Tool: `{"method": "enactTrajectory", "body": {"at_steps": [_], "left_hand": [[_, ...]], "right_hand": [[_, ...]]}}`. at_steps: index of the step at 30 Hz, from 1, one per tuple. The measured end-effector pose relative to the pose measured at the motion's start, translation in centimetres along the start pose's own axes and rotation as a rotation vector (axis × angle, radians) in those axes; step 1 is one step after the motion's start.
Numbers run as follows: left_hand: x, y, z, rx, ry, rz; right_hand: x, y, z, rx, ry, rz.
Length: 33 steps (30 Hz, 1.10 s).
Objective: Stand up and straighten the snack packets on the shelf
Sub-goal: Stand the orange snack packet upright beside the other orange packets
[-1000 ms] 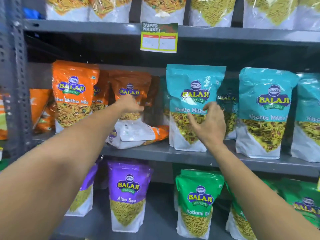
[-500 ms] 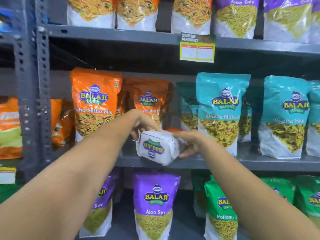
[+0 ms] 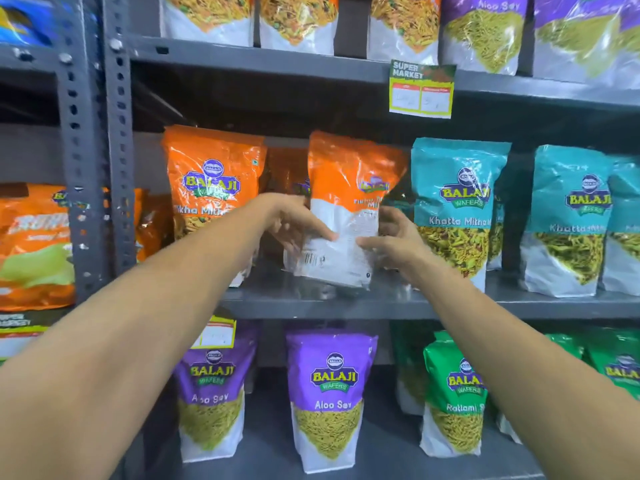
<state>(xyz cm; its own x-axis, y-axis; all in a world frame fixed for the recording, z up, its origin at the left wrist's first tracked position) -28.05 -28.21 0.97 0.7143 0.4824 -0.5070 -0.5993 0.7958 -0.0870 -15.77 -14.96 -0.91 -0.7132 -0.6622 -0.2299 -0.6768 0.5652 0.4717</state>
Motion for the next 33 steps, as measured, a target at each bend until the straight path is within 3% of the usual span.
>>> {"method": "enactTrajectory", "body": {"at_steps": [3, 6, 10, 12, 13, 16, 19, 21, 23, 28, 31, 33], "left_hand": [[-1.9, -0.4, 0.0, 0.173, -0.049, 0.200], [-2.5, -0.3, -3.0, 0.232, -0.079, 0.390], [-3.3, -0.7, -6.9, 0.319, -0.110, 0.662], [-4.5, -2.3, -6.3, 0.439, 0.016, 0.855], [-4.4, -2.8, -5.6, 0.483, 0.076, 0.872], [-2.7, -1.8, -4.9, 0.441, 0.052, 0.697], [-2.0, -0.8, -6.9, 0.241, -0.337, 0.522], [-0.8, -0.2, -7.3, 0.213, -0.552, 0.287], [0.3, 0.7, -7.6, 0.222, -0.600, 0.142], [0.2, 2.0, -6.7, 0.345, -0.566, 0.217], [-0.2, 2.7, -6.7, 0.354, -0.683, 0.139], [-0.6, 3.3, -6.9, 0.368, -0.750, 0.130]], "right_hand": [[1.4, 1.0, -0.7, -0.135, -0.030, 0.015], [3.4, 1.5, 1.2, -0.186, -0.084, 0.006], [4.4, 2.0, 4.7, -0.085, -0.016, 0.023], [4.5, 2.6, 5.7, 0.026, 0.067, 0.014], [4.7, 2.8, 6.0, 0.083, 0.102, -0.011], [5.1, 3.3, 5.7, 0.133, 0.083, -0.030], [4.4, 3.4, 5.0, 0.014, -0.057, 0.047], [5.1, 3.1, 4.7, -0.030, 0.041, -0.006], [5.8, 2.6, 4.1, -0.082, 0.114, -0.049], [5.8, 2.2, 3.7, -0.153, 0.160, -0.109], [4.5, 2.9, 4.8, -0.042, 0.238, -0.061], [4.6, 3.2, 5.5, 0.023, 0.163, -0.079]]}}
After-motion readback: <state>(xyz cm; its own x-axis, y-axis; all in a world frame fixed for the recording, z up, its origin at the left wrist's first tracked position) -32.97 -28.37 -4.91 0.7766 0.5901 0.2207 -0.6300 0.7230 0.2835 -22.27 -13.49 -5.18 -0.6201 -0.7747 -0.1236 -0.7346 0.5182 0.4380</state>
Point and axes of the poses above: each hand's wrist, its own y-axis towards the middle knuckle, its own x-axis out of the palm, z = x × y, the point moved 9 cm from there along y, towards the middle knuckle, and after that the axes turned 12 degrees about -y, right-handed, at the moved point
